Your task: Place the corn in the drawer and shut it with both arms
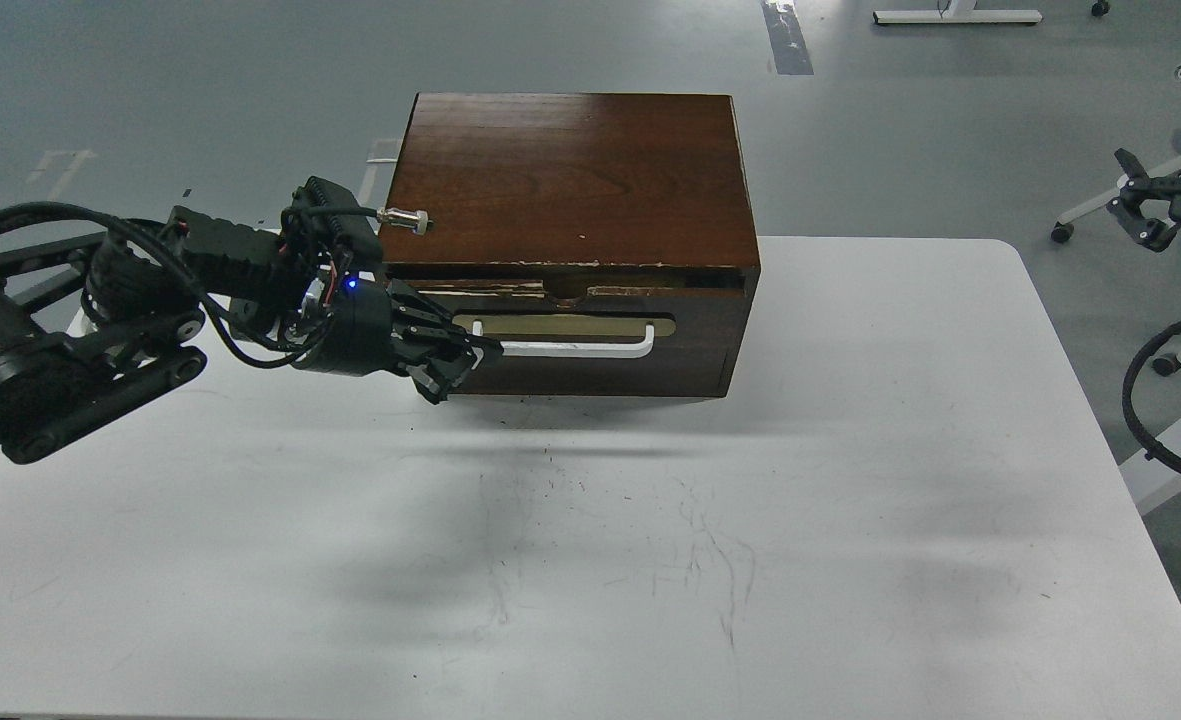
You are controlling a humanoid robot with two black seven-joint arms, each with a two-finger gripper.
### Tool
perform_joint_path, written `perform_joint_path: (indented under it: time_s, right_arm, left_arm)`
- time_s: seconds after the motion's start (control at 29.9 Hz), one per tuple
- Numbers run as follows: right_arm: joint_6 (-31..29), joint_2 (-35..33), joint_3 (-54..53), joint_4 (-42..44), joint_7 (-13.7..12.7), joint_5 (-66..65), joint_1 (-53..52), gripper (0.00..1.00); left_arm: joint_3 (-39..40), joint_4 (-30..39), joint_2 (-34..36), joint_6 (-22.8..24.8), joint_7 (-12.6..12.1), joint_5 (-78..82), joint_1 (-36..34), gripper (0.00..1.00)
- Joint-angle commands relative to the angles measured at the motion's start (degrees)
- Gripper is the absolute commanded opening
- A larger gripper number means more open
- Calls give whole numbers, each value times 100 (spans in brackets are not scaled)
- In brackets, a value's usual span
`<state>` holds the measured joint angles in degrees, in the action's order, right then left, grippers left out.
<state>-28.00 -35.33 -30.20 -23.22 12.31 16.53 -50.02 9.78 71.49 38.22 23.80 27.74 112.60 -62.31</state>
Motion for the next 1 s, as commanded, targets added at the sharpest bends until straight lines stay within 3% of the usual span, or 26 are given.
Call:
perform_joint_path:
  time_s: [0.0,0.7,0.97]
  right_arm:
    - [0,0,-4,10,0,0,1,100]
    - [0,0,-39,10,0,0,1,100]
    - [0,0,-39,1,0,0,-8,100]
  left_arm:
    - [-2,-12,-43,-25,4,-2,-1,0]
    - [-11,-214,-52,-130,-5,-371,-203,0]
    - [33,58,27,-130,26,-695,-308,0]
